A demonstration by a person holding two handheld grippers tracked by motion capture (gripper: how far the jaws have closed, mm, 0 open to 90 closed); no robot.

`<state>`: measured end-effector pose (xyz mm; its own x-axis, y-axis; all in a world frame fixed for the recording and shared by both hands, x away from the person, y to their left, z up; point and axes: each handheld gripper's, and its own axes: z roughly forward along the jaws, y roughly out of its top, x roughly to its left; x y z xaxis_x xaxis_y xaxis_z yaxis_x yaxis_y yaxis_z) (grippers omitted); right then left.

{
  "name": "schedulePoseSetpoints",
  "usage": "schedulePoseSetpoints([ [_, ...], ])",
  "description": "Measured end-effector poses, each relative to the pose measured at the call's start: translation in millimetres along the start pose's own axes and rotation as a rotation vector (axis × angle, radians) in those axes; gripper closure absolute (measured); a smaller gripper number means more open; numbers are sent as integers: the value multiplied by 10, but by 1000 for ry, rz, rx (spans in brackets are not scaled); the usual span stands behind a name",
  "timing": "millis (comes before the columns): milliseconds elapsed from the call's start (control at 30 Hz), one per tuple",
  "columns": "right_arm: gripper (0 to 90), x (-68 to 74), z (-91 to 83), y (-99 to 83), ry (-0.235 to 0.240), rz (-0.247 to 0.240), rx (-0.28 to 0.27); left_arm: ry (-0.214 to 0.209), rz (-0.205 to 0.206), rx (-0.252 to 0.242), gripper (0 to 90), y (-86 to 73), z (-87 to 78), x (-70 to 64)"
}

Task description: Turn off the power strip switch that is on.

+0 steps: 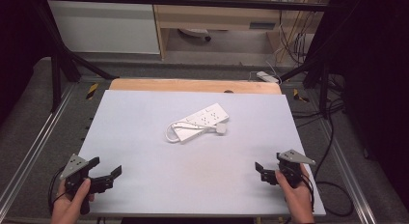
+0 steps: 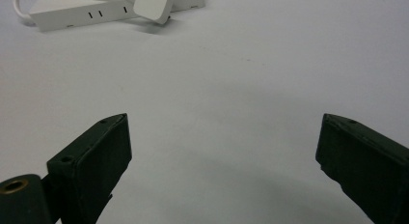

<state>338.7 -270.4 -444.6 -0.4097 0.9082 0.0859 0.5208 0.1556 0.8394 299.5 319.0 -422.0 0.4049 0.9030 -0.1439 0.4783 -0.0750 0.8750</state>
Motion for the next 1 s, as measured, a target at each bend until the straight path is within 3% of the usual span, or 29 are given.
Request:
schedulePoseSetpoints([
  [500, 54, 5, -28, 13, 30, -2, -23, -5, 10, -1, 60, 4, 11, -22],
  [1000, 45, 61, -13, 39, 58, -15, -6, -7, 28, 12, 60, 6, 23, -43],
])
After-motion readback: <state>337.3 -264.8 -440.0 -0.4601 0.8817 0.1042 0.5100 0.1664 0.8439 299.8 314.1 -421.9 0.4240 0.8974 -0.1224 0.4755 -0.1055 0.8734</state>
